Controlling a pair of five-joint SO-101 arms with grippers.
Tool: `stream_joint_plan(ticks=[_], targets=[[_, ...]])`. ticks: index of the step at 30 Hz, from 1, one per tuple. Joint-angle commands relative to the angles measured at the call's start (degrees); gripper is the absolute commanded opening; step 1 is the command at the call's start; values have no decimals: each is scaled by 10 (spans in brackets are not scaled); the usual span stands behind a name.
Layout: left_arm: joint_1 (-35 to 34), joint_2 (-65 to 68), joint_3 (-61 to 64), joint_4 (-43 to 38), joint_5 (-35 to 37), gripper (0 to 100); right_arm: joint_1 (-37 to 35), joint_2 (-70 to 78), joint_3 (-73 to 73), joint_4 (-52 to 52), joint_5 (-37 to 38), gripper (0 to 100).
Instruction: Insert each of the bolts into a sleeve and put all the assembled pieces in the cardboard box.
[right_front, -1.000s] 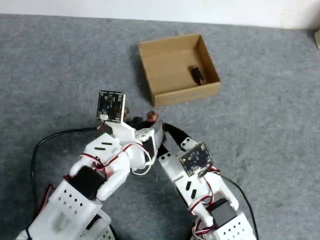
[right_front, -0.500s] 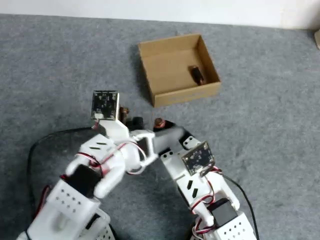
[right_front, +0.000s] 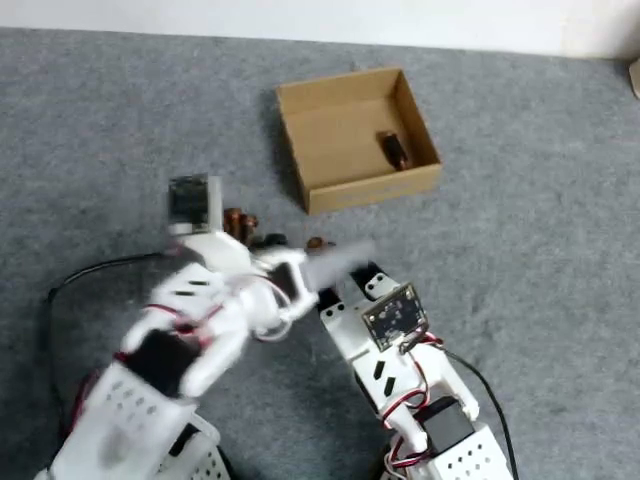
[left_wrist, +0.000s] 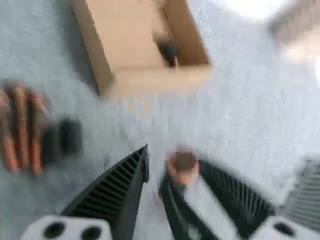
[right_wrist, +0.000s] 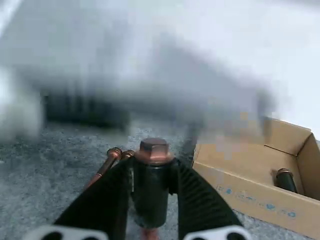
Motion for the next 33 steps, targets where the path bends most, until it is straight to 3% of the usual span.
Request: stream_joint_plan(ticks=[1, 4, 7, 10, 12, 15, 19, 24, 28, 33], targets=[[-159, -98, -41, 14, 2, 202, 2, -9, 0, -1, 6, 4], [-201, -181, 6, 11, -11, 0, 2, -9, 0, -1, 6, 4], [-170, -234, 80, -14, -163, 73, 2, -9, 0, 0, 6, 4], [-119, -222, 120, -47, -259, 49, 1, -3, -1, 0, 4, 4], [-102, -167, 113, -59, -275, 2, 0, -3, -2, 4, 4, 4], [-101, -40, 68, -59, -292, 24, 0, -2, -33, 73, 4, 4], [-111, 181, -4, -60, -320, 24, 25, 60, -128, 87, 6, 4], [-121, 376, -91, -60, -319, 24, 101, 354, -327, 77, 8, 5], [-140, 398, -100, -62, -294, 24, 161, 681, -592, 102, 49, 5], [-150, 402, -100, -62, -283, 24, 210, 1067, -990, 241, 95, 5]])
